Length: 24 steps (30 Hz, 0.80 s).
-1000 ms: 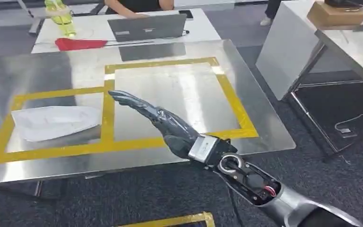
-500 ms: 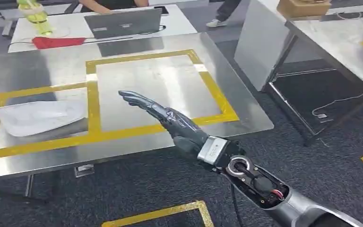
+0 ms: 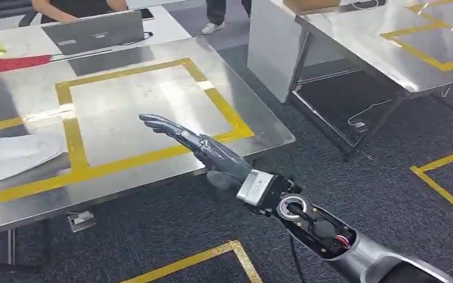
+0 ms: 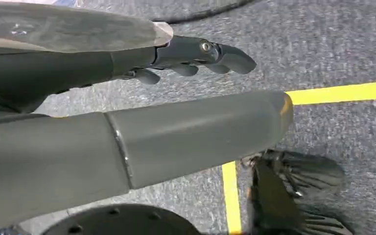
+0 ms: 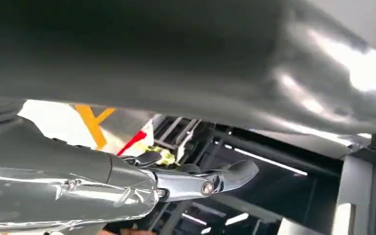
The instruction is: Take the parts from the cabinet and place them on the table.
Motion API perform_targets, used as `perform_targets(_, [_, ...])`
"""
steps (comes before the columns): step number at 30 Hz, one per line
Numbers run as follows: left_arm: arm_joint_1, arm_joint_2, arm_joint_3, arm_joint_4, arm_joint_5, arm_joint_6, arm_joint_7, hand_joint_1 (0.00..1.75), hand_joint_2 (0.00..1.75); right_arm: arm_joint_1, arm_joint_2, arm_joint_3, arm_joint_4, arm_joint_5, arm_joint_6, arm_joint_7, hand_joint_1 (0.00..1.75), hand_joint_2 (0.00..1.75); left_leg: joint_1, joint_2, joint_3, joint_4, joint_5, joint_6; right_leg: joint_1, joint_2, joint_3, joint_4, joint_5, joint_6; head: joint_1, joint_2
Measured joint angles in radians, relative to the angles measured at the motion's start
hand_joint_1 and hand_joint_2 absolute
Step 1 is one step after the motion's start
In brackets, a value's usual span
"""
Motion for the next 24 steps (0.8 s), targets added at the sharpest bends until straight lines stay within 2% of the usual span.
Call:
perform_targets(1, [0.0,0.0,0.0,0.0,0.0,0.0,0.0,0.0,0.0,0.001,-0.001,0.0,0.0,0.0,0.0,0.002,0.0,0.0,-0.004,0.0,-0.011,0.012,0.01,0.015,0.0,0.007,0.0,0.001,0.005,0.007,0.004,0.0])
perform_targets(2, [0.0,0.0,0.0,0.0,0.0,0.0,0.002,0.0,0.0,0.001,-0.001,0.0,0.0,0.0,0.0,0.0,0.0,0.0,-0.004,0.003,-0.011,0.006,0.003,0.016,0.0,0.013,-0.003,0.005,0.006,0.011,0.004,0.0])
perform_targets(3, [-0.001,0.0,0.0,0.0,0.0,0.0,0.003,0.0,0.0,0.003,-0.002,-0.002,0.0,-0.001,0.0,-0.001,0.0,0.0,-0.005,0.006,-0.014,0.012,0.0,0.022,0.0,0.019,-0.007,0.006,0.009,0.016,0.005,0.0])
perform_targets(4, [-0.002,0.0,0.0,0.0,0.0,0.0,0.004,0.0,0.0,0.005,-0.004,-0.004,0.0,-0.004,0.0,-0.002,0.0,0.0,-0.005,0.016,-0.017,0.012,0.003,0.031,0.0,0.029,-0.011,0.006,0.012,0.023,0.011,0.0])
perform_targets(5, [-0.002,-0.004,0.0,0.0,0.0,0.0,0.005,0.0,0.0,0.006,-0.005,-0.005,0.0,-0.004,0.001,-0.003,0.0,0.0,-0.002,0.026,-0.019,0.009,0.007,0.04,-0.002,0.03,-0.017,0.01,0.01,0.027,0.011,0.0])
perform_targets(6, [-0.003,-0.002,0.0,0.0,0.0,0.0,0.005,0.0,0.0,0.005,-0.005,-0.007,-0.001,-0.004,0.002,-0.003,0.0,0.0,-0.004,0.034,-0.023,0.009,0.01,0.049,0.002,-0.018,-0.031,0.046,-0.021,0.03,0.019,0.0])
perform_targets(7, [-0.002,-0.001,0.0,0.0,0.0,0.0,0.005,0.0,0.0,0.005,-0.005,-0.008,-0.001,-0.004,0.002,-0.003,0.0,0.0,-0.006,0.043,-0.025,0.009,0.012,0.053,0.001,-0.043,-0.054,0.103,-0.058,0.033,0.031,0.0])
perform_targets(8, [0.0,-0.001,0.0,0.0,0.0,0.0,0.005,0.0,0.0,0.006,-0.005,-0.008,-0.001,-0.004,0.002,-0.004,0.0,0.0,-0.01,0.053,-0.029,0.009,0.014,0.057,0.001,-0.058,-0.1,0.207,-0.113,0.036,0.035,0.0])
perform_targets(9, [0.001,-0.001,0.0,0.0,-0.003,-0.002,0.006,0.0,0.0,0.008,-0.005,-0.008,-0.001,-0.005,0.002,-0.004,0.0,0.0,-0.013,0.063,-0.033,0.01,0.016,0.059,0.001,-0.062,-0.137,0.296,-0.15,0.037,0.037,0.0])
perform_targets(10, [0.002,0.0,0.0,0.0,-0.005,-0.003,0.006,0.0,0.0,0.01,-0.007,-0.009,-0.001,-0.005,0.002,-0.003,0.0,0.0,-0.016,0.072,-0.035,0.01,0.017,0.061,0.0,-0.063,-0.161,0.358,-0.172,0.037,0.04,0.0])
perform_targets(11, [0.003,0.0,0.0,0.0,-0.008,-0.006,0.006,0.0,0.0,0.014,-0.009,-0.01,0.0,-0.005,0.002,-0.004,0.0,0.0,-0.019,0.082,-0.036,0.011,0.017,0.061,0.0,-0.063,-0.164,0.376,-0.168,0.035,0.043,0.0])
perform_targets(12, [0.002,0.001,0.0,0.0,-0.009,-0.008,0.006,0.0,0.0,0.017,-0.011,-0.012,0.0,-0.005,0.002,-0.004,0.0,0.0,-0.022,0.088,-0.035,0.011,0.017,0.061,0.001,-0.063,-0.144,0.345,-0.148,0.031,0.044,0.0])
perform_targets(13, [0.002,0.001,0.0,0.0,-0.011,-0.01,0.006,0.0,0.0,0.018,-0.011,-0.013,0.0,-0.005,0.002,-0.004,0.0,0.0,-0.024,0.094,-0.034,0.011,0.017,0.061,0.002,-0.064,-0.11,0.287,-0.119,0.027,0.047,0.0])
perform_targets(14, [0.001,0.0,0.0,0.0,-0.014,-0.01,0.006,0.0,0.0,0.019,-0.011,-0.015,0.0,-0.005,0.002,-0.006,0.0,0.0,-0.028,0.102,-0.031,0.011,0.016,0.061,0.005,-0.072,-0.039,0.156,-0.062,0.016,0.05,0.0])
perform_targets(15, [0.0,0.0,0.0,0.0,-0.016,-0.01,0.006,0.0,0.0,0.019,-0.011,-0.016,0.0,-0.005,0.002,-0.008,0.0,0.0,-0.03,0.107,-0.029,0.011,0.016,0.06,0.012,-0.089,0.006,0.072,-0.028,0.005,0.051,0.0])
perform_targets(16, [-0.001,-0.001,0.0,0.0,-0.018,-0.01,0.006,0.0,0.0,0.019,-0.011,-0.018,0.0,-0.005,0.002,-0.01,0.0,0.0,-0.034,0.114,-0.03,0.01,0.015,0.059,0.024,-0.126,0.031,0.026,-0.044,-0.006,0.048,0.0])
perform_targets(17, [-0.001,0.0,0.0,0.0,-0.019,-0.01,0.006,0.0,0.0,0.019,-0.011,-0.018,0.0,-0.005,0.002,-0.011,0.0,0.0,-0.035,0.116,-0.036,0.016,0.016,0.054,0.026,-0.119,0.024,0.018,-0.036,-0.009,0.046,0.0])
perform_targets(19, [-0.002,0.001,0.0,0.0,-0.022,-0.011,0.007,0.0,0.0,0.026,-0.013,-0.022,0.0,-0.005,0.002,-0.011,0.0,0.0,-0.035,0.133,-0.034,0.014,0.016,0.05,0.028,-0.104,0.018,0.021,-0.035,-0.011,0.046,0.0])
perform_targets(20, [-0.003,0.001,0.0,0.0,-0.024,-0.011,0.008,0.0,0.0,0.027,-0.013,-0.024,0.0,-0.005,0.002,-0.011,0.0,0.0,-0.036,0.14,-0.031,0.011,0.016,0.047,0.026,-0.095,0.017,0.019,-0.033,-0.015,0.043,0.0])
perform_targets(21, [-0.004,0.004,0.0,0.0,-0.025,-0.011,0.008,0.0,0.0,0.027,-0.012,-0.025,0.0,-0.005,0.002,-0.011,0.0,0.0,-0.043,0.147,-0.035,0.016,0.008,0.04,0.016,-0.088,0.028,0.006,-0.024,-0.021,0.042,0.0])
perform_targets(22, [-0.005,0.004,0.0,0.0,-0.026,-0.013,0.01,0.0,0.0,0.027,-0.013,-0.027,-0.001,-0.005,0.002,-0.012,0.0,0.0,-0.037,0.119,-0.042,0.038,-0.011,0.033,0.013,-0.081,0.027,0.003,-0.022,-0.024,0.039,0.0])
perform_targets(23, [-0.005,0.003,0.0,0.0,-0.027,-0.013,0.011,0.0,0.0,0.027,-0.013,-0.029,-0.001,-0.005,0.002,-0.011,0.0,0.0,-0.034,0.082,-0.079,0.115,-0.057,0.029,0.011,-0.077,0.022,0.003,-0.019,-0.029,0.027,0.0])
perform_targets(24, [-0.003,0.004,0.0,0.0,-0.027,-0.013,0.012,0.0,0.0,0.028,-0.013,-0.029,-0.001,-0.005,0.002,-0.011,0.0,0.0,-0.031,0.064,-0.127,0.213,-0.102,0.024,0.011,-0.07,0.018,0.004,-0.017,-0.031,0.021,0.0])
